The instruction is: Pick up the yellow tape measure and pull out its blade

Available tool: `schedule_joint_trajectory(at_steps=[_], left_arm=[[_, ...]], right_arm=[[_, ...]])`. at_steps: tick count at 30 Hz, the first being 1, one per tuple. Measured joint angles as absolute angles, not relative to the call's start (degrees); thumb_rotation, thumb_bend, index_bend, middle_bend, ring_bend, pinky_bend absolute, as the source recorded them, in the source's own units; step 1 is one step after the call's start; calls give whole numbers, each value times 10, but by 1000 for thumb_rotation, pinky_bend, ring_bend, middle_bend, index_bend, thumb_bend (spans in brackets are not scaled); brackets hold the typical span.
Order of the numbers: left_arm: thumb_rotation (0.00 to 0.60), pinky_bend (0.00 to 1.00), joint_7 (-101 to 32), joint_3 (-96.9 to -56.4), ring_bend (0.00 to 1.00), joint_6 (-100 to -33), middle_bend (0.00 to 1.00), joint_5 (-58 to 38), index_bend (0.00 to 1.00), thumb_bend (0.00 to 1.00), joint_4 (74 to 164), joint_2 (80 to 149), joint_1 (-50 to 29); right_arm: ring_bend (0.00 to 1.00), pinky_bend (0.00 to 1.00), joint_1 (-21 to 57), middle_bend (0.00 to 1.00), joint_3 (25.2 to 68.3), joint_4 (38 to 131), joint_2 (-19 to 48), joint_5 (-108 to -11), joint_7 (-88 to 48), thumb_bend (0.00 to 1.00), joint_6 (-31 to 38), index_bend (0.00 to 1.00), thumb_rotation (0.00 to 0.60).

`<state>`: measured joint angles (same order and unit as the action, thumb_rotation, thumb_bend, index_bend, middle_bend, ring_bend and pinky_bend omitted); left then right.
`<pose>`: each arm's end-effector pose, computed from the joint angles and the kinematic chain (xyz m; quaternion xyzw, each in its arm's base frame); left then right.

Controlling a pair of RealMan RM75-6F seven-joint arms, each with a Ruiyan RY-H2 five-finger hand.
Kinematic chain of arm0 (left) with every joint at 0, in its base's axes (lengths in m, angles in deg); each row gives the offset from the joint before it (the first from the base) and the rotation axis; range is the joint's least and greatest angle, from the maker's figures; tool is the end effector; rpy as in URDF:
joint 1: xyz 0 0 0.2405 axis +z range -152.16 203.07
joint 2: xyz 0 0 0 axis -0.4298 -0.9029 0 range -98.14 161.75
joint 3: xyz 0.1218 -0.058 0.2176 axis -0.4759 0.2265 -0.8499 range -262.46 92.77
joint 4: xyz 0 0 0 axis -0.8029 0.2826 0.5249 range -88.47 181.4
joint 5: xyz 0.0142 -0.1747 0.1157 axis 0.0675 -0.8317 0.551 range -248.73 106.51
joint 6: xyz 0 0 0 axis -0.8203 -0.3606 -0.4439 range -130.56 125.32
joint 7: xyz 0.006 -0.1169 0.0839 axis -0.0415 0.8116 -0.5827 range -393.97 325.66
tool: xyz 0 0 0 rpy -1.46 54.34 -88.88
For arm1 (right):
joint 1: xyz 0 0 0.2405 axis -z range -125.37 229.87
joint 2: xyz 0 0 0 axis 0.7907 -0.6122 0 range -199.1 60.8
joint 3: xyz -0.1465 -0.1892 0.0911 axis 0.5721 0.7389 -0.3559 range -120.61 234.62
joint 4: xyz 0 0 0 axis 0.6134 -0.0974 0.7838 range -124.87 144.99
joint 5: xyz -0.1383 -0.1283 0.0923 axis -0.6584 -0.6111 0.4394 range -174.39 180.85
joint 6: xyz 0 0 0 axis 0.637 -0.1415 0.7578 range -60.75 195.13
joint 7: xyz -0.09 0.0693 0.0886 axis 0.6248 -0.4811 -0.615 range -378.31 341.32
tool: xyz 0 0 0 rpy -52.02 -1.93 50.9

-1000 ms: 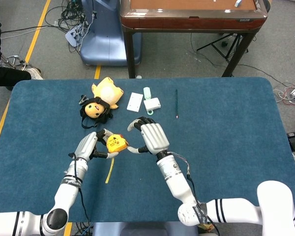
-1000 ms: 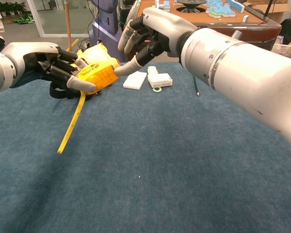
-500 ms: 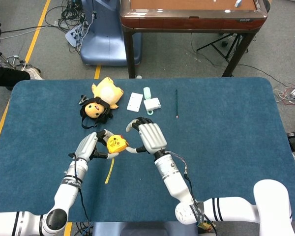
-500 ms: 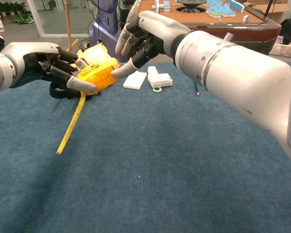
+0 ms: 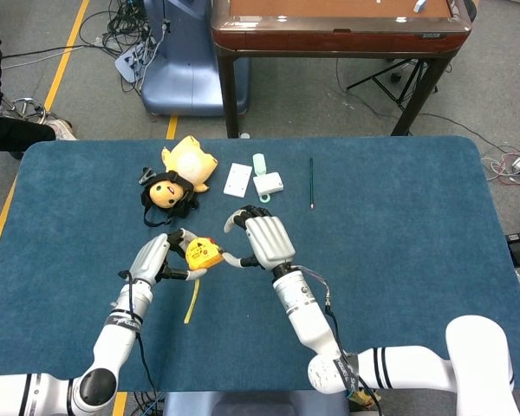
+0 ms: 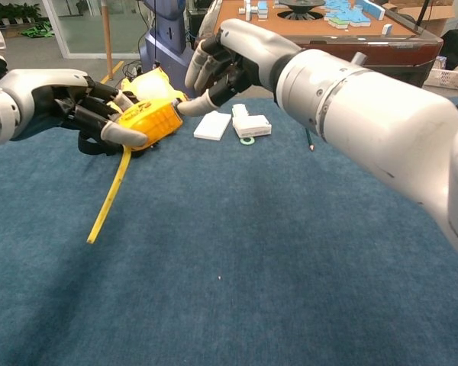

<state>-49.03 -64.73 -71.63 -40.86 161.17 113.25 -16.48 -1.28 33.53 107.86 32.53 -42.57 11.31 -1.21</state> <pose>-0.1044 0.3116 0.0353 -0.5089 -0.6521 -0.4306 0.3609 0.0018 -0.3289 -0.0309 0.6401 -0.4728 0.4973 0.3456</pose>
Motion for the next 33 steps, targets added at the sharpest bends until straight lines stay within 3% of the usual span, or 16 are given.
schedule_joint_trajectory(at_steps=[10, 33], left_arm=[[600, 271, -482, -649, 431, -710, 530, -408, 467, 135, 1606, 1125, -161], [600, 276, -475, -655, 431, -701, 529, -405, 467, 135, 1597, 1124, -162]], right_arm=[[195, 202, -17, 359, 332, 1078, 322, -418, 116, 485, -12, 455, 600], [272, 202, -21, 474, 327, 1077, 317, -406, 105, 651, -10, 611, 600]])
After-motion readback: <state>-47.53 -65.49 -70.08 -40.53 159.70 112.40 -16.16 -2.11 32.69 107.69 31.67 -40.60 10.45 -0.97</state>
